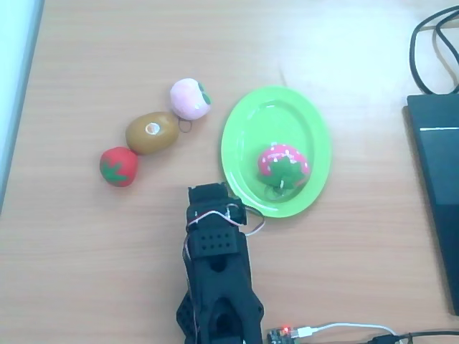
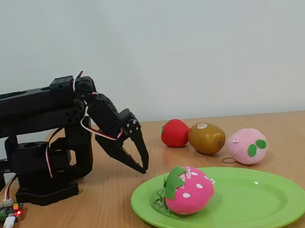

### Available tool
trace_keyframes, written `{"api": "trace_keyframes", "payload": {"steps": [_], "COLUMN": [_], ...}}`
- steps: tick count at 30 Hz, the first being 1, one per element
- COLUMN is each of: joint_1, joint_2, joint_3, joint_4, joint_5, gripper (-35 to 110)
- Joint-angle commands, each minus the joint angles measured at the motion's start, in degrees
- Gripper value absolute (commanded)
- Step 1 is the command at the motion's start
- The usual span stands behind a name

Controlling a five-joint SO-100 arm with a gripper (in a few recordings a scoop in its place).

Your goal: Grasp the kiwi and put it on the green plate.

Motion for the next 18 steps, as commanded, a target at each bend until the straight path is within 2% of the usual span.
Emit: {"api": "trace_keyframes", "payload": {"steps": [1, 14, 18], "joint_1": [-2.02, -4.83, -5.36], "joint_2": [-3.08, -30.59, -34.45], "joint_3": [-3.08, -38.41, -45.53], "joint_4": [-3.43, -3.25, 1.32], "joint_5": [-8.00, -7.82, -8.00], "gripper": [-8, -8, -6]}}
